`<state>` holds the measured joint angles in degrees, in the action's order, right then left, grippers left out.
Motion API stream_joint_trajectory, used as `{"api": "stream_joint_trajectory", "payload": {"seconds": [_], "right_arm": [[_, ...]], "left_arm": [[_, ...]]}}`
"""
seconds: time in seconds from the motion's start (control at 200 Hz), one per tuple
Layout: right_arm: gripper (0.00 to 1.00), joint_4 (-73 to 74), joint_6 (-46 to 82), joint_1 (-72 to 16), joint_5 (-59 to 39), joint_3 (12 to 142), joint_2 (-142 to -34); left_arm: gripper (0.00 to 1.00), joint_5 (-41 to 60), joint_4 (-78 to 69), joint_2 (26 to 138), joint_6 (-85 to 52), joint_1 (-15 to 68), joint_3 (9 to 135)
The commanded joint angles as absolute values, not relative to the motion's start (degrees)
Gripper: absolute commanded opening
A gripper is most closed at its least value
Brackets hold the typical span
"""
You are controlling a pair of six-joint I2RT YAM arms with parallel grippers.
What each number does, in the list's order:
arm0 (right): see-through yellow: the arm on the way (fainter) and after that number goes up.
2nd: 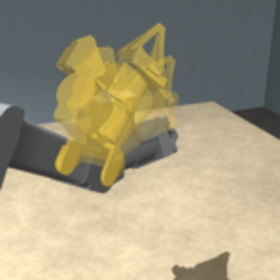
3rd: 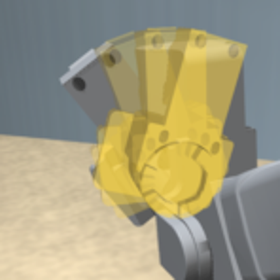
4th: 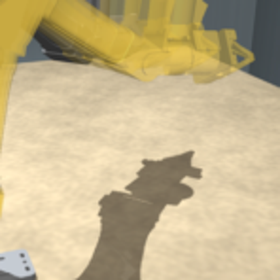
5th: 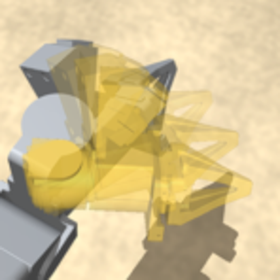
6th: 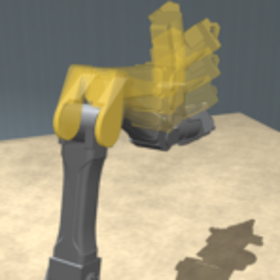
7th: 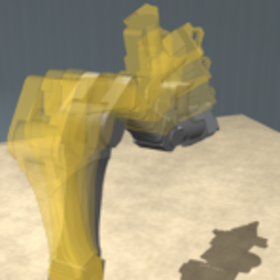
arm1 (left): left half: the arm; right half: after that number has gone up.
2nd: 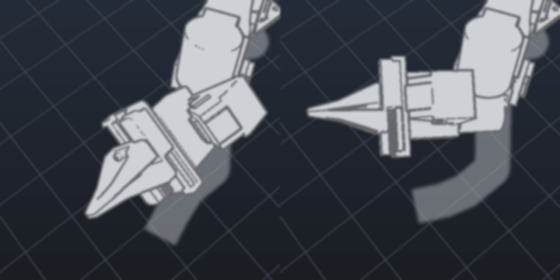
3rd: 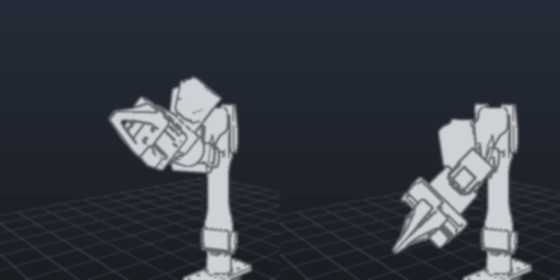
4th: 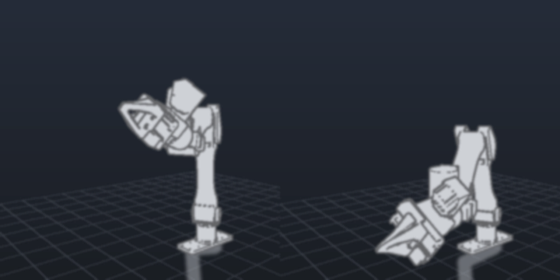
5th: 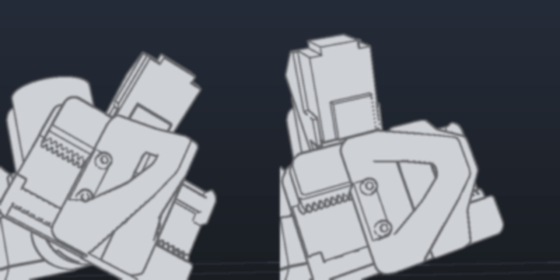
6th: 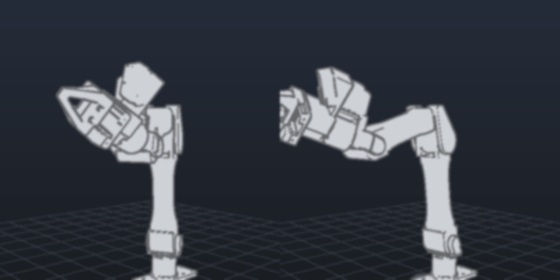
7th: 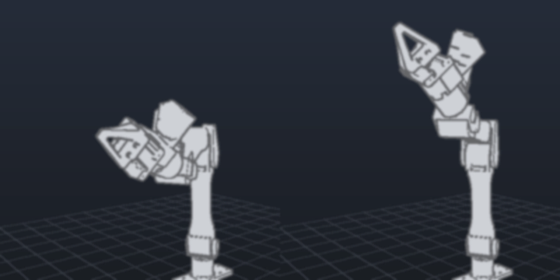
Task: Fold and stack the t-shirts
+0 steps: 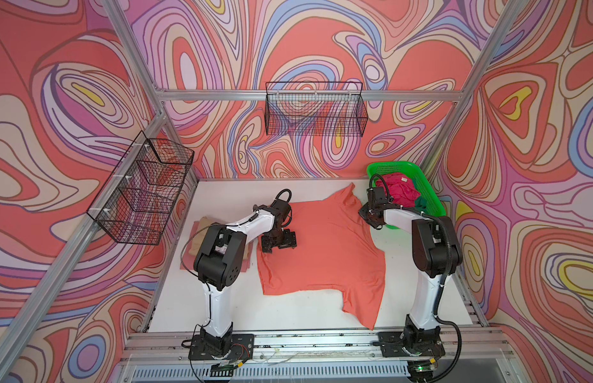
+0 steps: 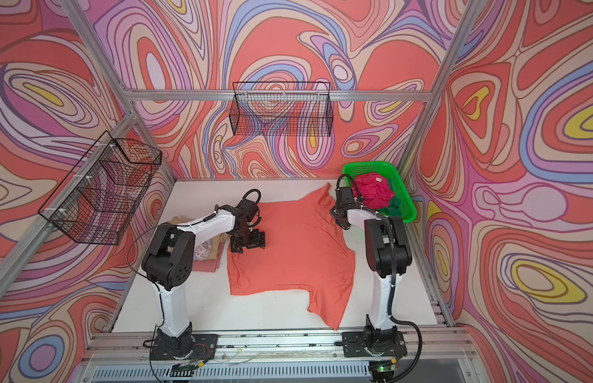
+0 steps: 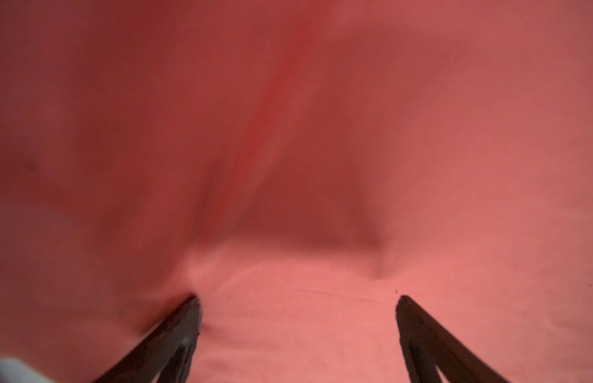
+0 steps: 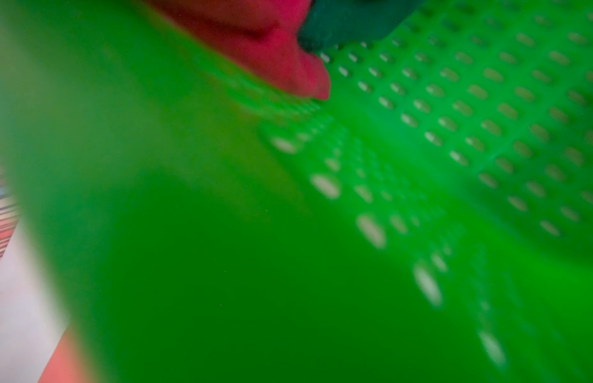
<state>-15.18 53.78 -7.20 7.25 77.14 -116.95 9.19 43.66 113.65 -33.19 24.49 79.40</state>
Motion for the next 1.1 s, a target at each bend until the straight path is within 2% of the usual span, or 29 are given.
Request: {"api": "stream_joint_trajectory", "payload": {"seconds": [0.0,0.27,0.381,0.471,0.546,0.661,0.856,1.092], "right_arm": [[0.03,-17.3,55.0,-7.3,7.1,77.2,-120.6],[0.08,-18.3,53.1,-7.2,10.8,78.5,-117.2],[0.19,-18.3,50.9,-7.8,8.5,80.8,-116.7],[0.33,-19.2,49.8,-10.6,8.8,81.7,-115.0],[0.38,-20.2,49.6,-13.2,11.3,81.7,-113.6],[0.38,-20.1,51.0,-14.6,13.0,79.8,-113.3],[0.33,-19.8,50.9,-13.5,15.2,80.3,-117.7],[0.29,-16.6,51.1,-10.0,13.2,79.5,-119.6]], "left_arm": [[0.94,9.1,46.9,116.7,-33.0,24.2,77.3],[0.94,9.0,47.3,116.3,-32.4,24.2,77.6],[0.94,9.0,47.3,115.6,-32.2,24.2,77.5],[0.94,8.6,47.3,114.9,-32.1,24.2,77.3],[0.94,8.5,47.3,114.4,-32.2,24.2,77.2],[0.94,8.9,47.0,114.1,-32.3,24.1,77.0],[0.94,8.9,47.2,114.0,-32.1,24.3,77.0],[0.94,8.7,47.2,113.9,-31.9,24.2,76.9]]}}
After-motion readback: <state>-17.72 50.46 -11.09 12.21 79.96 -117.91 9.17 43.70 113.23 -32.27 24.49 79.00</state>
